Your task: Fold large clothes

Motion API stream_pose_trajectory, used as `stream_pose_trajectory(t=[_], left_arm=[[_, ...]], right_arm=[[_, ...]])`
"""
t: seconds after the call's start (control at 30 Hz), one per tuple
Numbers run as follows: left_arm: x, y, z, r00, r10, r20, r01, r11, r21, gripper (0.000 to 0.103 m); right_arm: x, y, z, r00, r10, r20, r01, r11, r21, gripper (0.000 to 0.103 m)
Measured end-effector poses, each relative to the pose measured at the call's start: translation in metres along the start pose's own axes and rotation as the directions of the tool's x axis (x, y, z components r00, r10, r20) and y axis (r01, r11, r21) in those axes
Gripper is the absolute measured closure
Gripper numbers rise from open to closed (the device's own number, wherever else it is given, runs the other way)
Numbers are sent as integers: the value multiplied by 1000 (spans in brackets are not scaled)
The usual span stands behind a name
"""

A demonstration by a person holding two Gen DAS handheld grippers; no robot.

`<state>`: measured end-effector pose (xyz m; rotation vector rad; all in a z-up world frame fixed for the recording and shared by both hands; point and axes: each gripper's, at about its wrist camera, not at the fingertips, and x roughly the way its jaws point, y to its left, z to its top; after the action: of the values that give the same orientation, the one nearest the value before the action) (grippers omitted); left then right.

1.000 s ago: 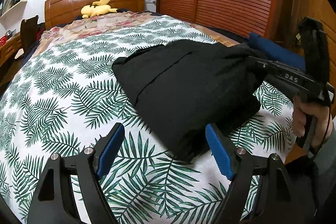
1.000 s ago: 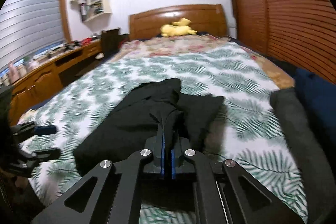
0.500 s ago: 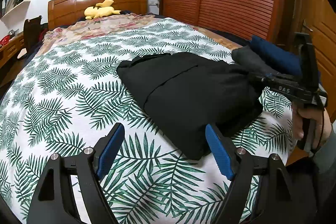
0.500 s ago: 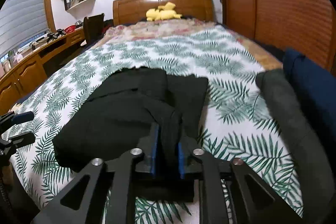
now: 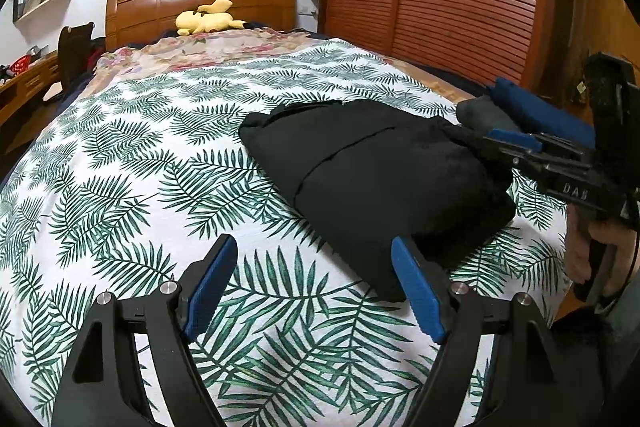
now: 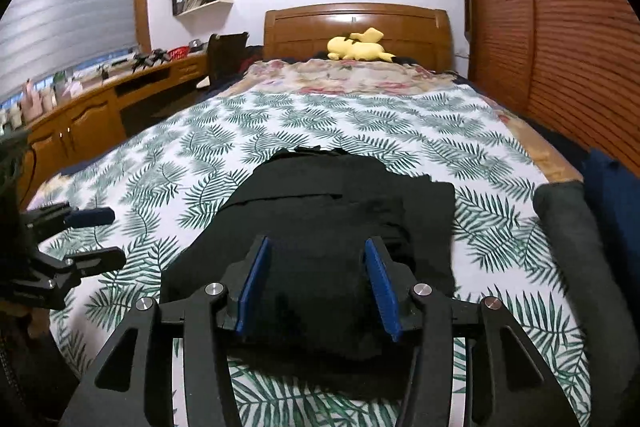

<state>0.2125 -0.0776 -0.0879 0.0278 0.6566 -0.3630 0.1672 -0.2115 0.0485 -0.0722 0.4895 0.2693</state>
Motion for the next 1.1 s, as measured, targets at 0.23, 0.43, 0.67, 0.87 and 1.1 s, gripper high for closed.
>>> stream_pose_trajectory(t=[0.23,0.43,0.67,0.87,1.1], left_arm=[[-1,11,-4,1000,-8,-9,8,1000,-18,23],[-6,19,-8,1000,-16,-4,15,1000,-27,19],[-5,26,-7,1000,-7,0,7,999,-40,17],[4,26,-2,1000,-10,-3,10,1000,-21,17],[22,29,9,1000,-22,-16,22,1000,15,17]], right_arm=[[-13,1,7,993,-90,75,89,996,11,52],[-39,-1,-2,982,-96,160,86,994,70,52],[-26,19,-11,995,18,95,-20,1000,19,52],[18,33,-21,997,29,-71,-28,1000,6,52],[37,22,-27,985,-20,-173,27,999,39,52]])
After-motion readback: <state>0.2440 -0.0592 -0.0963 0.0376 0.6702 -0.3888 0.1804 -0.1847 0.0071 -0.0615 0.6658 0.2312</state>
